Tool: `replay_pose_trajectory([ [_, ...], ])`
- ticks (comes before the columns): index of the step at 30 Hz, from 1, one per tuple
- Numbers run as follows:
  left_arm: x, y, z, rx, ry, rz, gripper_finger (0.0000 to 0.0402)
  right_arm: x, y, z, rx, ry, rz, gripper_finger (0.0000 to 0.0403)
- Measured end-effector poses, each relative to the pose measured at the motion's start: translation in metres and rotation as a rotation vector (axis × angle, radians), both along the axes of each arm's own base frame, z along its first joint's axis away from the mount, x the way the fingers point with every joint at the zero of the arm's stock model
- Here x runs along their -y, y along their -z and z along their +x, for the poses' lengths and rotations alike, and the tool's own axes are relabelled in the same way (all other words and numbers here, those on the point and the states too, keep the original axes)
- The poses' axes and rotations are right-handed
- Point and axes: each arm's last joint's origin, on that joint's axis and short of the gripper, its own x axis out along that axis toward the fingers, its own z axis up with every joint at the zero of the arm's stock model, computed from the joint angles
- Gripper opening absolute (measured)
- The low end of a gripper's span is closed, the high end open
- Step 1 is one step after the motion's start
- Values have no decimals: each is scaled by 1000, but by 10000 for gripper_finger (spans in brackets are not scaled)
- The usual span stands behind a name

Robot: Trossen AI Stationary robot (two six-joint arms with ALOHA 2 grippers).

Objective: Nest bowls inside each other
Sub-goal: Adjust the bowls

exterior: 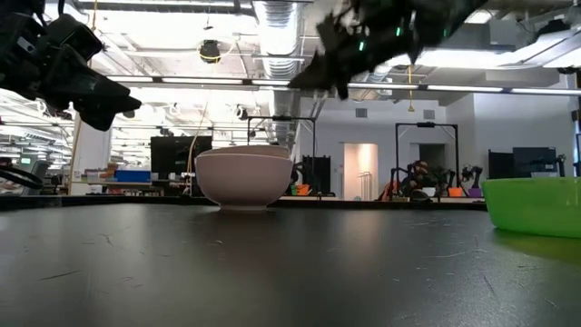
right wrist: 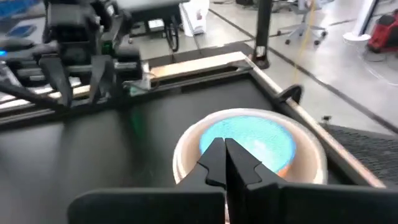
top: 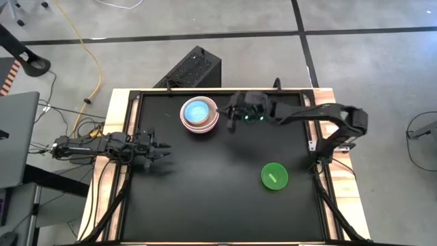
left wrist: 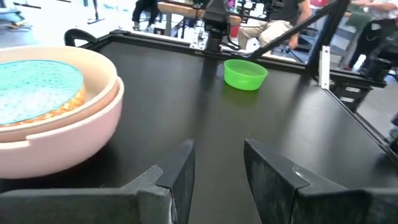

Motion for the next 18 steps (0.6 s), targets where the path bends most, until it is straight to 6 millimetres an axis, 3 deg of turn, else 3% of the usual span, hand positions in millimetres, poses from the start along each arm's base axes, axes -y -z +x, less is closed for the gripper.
replay_pose_trajectory([
  [4, 0, 0, 0, 1, -14, 2, 128, 11, 37, 17, 15, 16, -5, 9],
  [9, 0, 0, 0, 0, -12, 4, 128, 27, 68, 30, 28, 46, 0, 9],
  [18, 0, 0, 0, 0, -10, 5, 128, 43, 86, 30, 18, 78, 55, 8],
])
